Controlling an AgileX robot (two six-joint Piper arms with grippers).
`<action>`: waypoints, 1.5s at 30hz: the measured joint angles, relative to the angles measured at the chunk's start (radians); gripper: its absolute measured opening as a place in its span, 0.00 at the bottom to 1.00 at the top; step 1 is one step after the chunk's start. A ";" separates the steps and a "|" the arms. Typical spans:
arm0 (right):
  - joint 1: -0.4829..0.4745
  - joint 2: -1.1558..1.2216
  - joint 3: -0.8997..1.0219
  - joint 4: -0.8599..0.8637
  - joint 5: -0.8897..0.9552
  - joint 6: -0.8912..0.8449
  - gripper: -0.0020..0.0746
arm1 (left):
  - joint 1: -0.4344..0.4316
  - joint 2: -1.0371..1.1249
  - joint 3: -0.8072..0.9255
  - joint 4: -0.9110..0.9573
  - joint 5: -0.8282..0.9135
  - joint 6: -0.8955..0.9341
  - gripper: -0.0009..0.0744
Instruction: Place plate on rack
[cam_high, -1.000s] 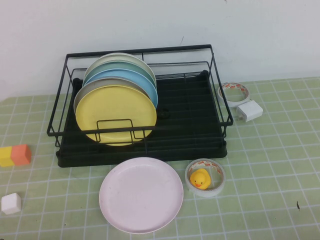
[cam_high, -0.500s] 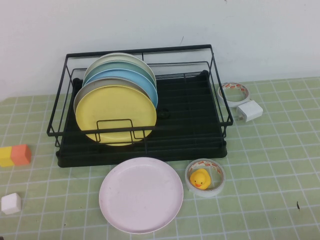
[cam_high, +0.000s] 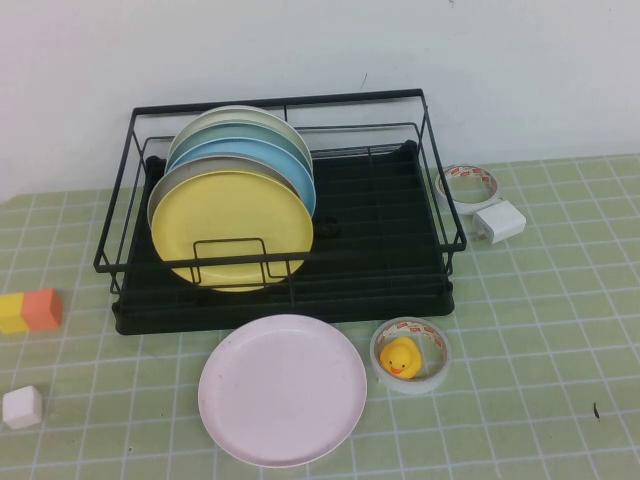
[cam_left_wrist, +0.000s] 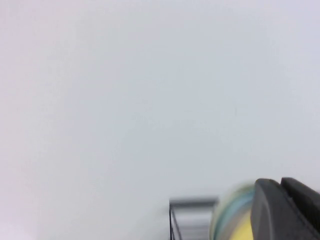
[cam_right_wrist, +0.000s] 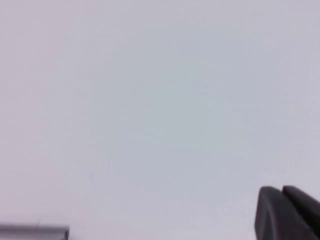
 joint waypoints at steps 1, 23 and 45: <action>0.000 0.000 0.000 0.000 -0.040 0.000 0.02 | 0.000 0.000 0.000 0.000 -0.024 0.000 0.01; 0.000 0.000 -0.127 0.009 0.060 0.203 0.02 | 0.000 0.010 -0.308 0.004 0.316 -0.236 0.01; 0.000 0.859 -0.468 0.805 0.967 -0.498 0.02 | 0.000 0.518 -0.370 -0.173 0.563 -0.163 0.01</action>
